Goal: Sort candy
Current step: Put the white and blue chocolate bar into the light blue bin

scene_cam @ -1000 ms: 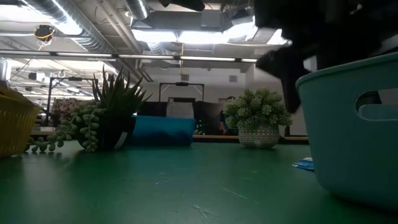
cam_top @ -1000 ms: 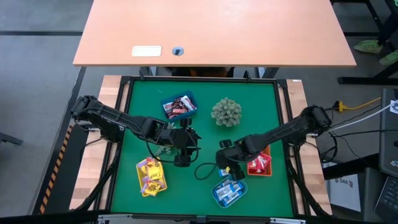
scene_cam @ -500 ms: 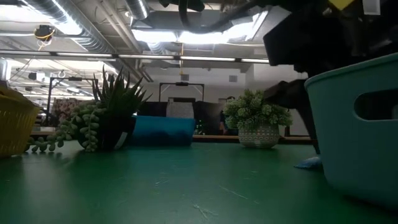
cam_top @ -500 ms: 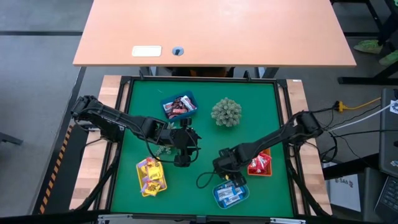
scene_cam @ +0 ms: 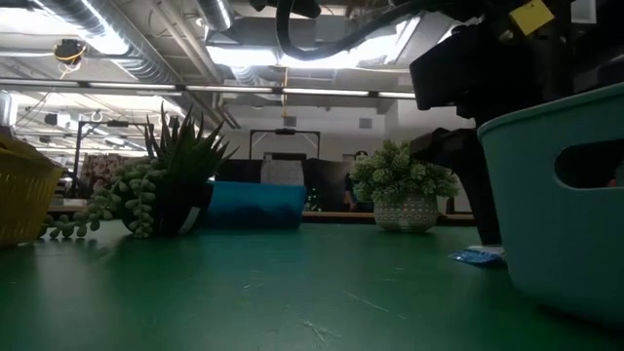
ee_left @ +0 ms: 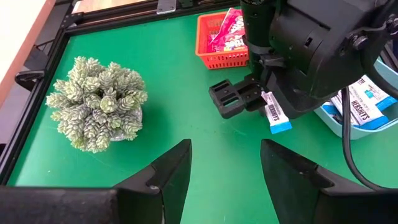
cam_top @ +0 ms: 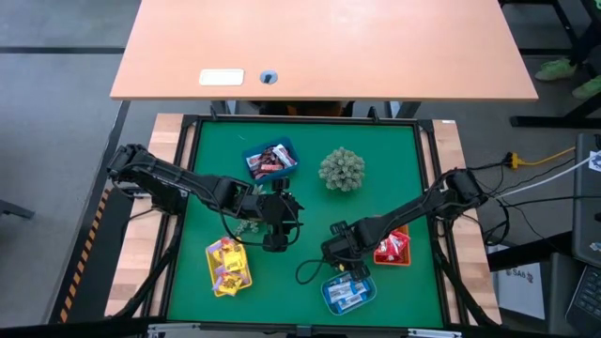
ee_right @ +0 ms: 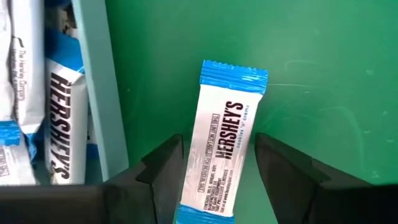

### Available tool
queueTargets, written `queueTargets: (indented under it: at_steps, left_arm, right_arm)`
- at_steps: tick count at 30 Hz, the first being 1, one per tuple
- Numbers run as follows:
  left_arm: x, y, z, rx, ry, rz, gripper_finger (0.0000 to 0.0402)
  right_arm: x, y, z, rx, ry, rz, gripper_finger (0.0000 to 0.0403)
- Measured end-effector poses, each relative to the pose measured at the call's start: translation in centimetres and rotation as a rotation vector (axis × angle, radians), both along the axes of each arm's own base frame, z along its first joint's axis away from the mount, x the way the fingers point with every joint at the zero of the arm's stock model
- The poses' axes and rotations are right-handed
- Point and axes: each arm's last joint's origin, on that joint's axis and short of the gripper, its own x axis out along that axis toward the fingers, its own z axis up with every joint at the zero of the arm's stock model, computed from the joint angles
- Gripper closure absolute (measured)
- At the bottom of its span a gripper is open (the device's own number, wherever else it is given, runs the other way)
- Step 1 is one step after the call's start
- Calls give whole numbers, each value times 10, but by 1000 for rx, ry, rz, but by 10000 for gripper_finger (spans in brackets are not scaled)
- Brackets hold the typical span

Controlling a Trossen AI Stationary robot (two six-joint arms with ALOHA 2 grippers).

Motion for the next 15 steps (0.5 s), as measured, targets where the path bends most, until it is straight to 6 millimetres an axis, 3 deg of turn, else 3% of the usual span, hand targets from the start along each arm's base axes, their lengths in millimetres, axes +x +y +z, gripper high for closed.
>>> queueTargets:
  at_steps: [9, 15]
  left_arm:
    - [0, 0, 0, 0, 0, 0, 223]
    - [0, 0, 0, 0, 0, 0, 223]
  right_arm:
    - [0, 0, -1, -2, 5, -1, 206]
    - [-1, 0, -1, 18, 19, 4, 257]
